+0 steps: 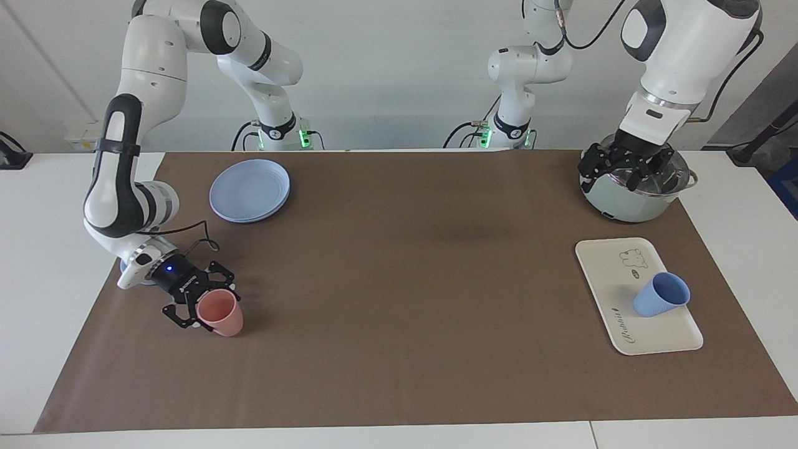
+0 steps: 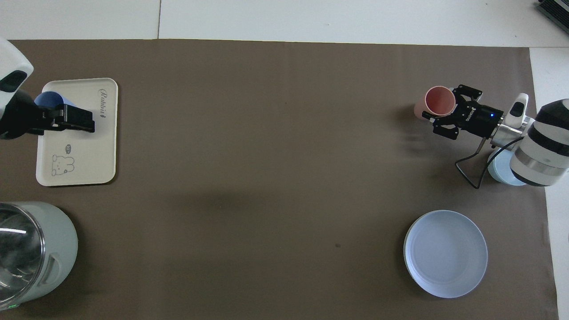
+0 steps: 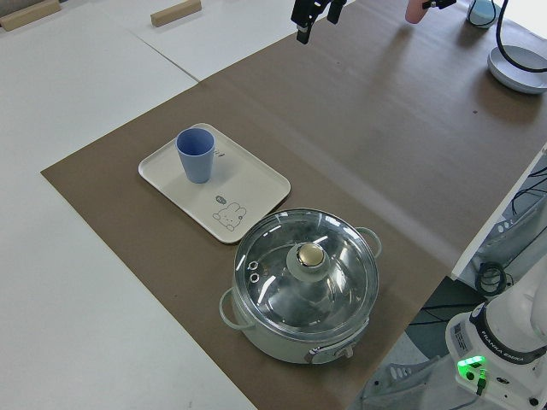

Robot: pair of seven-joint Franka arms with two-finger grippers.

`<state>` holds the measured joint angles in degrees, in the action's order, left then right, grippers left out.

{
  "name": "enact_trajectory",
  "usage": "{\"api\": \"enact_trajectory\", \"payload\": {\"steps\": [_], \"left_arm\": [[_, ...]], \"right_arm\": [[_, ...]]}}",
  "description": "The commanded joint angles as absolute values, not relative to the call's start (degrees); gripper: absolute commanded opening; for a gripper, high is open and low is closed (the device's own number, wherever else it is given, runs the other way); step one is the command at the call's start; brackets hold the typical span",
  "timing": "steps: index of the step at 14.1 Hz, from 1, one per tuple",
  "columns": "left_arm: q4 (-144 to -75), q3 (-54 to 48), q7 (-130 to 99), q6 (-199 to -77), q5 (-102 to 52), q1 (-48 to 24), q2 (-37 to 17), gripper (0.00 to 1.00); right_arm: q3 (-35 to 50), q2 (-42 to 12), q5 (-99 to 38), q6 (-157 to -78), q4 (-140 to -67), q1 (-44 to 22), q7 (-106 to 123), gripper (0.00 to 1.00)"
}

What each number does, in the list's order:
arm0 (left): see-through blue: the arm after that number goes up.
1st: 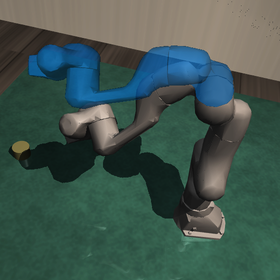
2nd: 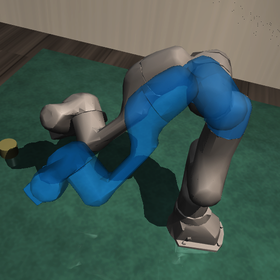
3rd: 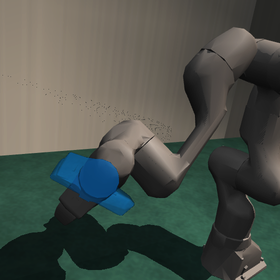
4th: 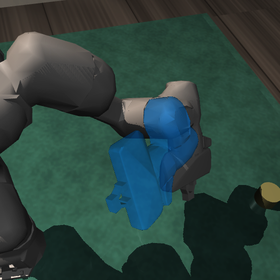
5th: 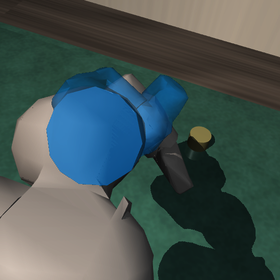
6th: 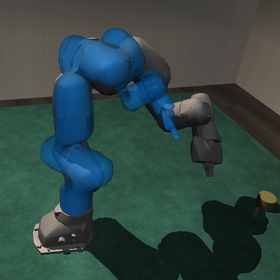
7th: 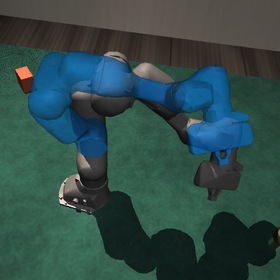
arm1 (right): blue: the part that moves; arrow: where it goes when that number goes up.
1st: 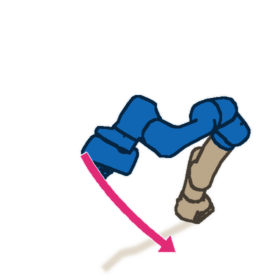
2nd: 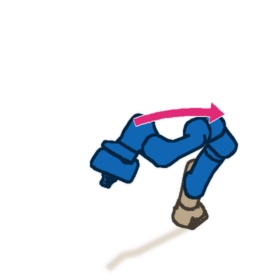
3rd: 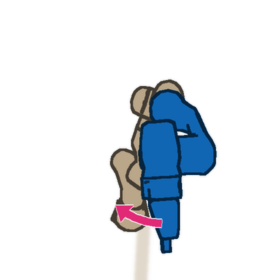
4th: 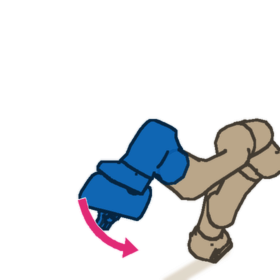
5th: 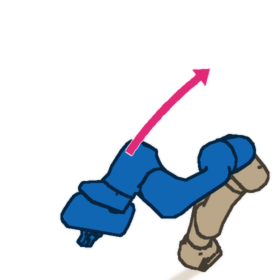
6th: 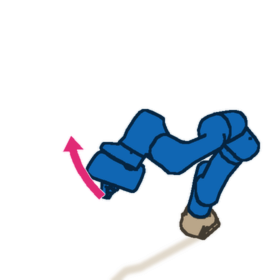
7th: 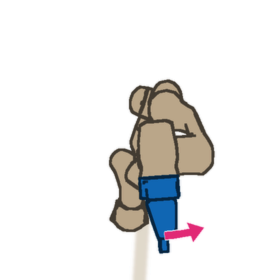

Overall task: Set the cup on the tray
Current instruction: 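Lower the blue cup onto the cream tray with the left gripper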

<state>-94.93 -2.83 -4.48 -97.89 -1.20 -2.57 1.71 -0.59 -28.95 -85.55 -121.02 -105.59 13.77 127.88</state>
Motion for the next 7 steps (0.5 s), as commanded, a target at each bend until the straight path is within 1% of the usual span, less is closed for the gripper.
{"api": "enact_trajectory", "payload": {"steps": [1,2,3,6,7], "left_arm": [[-99.7,-2.5,-3.3,-99.2,0.2,-2.4,5.3,1.0],[-99.3,-2.4,-3.0,-99.8,0.2,-2.4,5.1,1.0],[-99.1,-2.4,-2.0,-100.2,0.2,-2.0,4.9,1.0],[-96.6,-2.3,-1.1,-98.0,0.1,-1.1,4.0,1.0],[-94.7,-2.3,-1.1,-95.5,0.1,-0.9,3.5,1.0]], "right_arm": [[-0.3,-29.0,-87.5,-122.1,-105.6,13.8,129.7,0.26],[-0.3,-29.0,-87.5,-122.0,-105.6,14.1,130.4,0.93],[-0.3,-29.0,-87.5,-121.6,-105.6,14.3,131.0,1.0],[-0.3,-29.0,-87.5,-121.3,-105.6,14.4,131.0,1.0],[-0.3,-28.9,-87.5,-121.0,-105.6,14.4,131.0,1.0]]}}
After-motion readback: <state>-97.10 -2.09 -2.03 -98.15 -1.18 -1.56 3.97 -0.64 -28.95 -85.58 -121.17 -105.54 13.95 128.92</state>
